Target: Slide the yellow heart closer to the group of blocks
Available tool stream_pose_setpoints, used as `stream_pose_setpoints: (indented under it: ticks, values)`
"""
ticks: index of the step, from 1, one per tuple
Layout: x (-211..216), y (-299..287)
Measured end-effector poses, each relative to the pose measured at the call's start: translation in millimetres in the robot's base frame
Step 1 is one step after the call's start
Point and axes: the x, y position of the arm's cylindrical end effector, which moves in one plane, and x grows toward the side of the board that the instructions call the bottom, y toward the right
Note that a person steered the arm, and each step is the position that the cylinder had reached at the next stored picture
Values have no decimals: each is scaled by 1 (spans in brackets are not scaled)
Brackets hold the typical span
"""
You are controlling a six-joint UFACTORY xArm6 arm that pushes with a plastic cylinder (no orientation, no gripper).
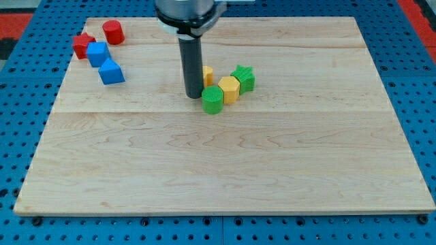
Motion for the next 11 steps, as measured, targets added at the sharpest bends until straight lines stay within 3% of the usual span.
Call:
stream_pose_setpoints:
  ticks: [1,3,5,6,7,8,10,11]
  values:
    - [-16,-57]
    - [88,-18]
    - [41,2]
    - [48,-45]
    - [23,-76]
    - [-38,-72]
    - [-31,7]
    - [-33,-11]
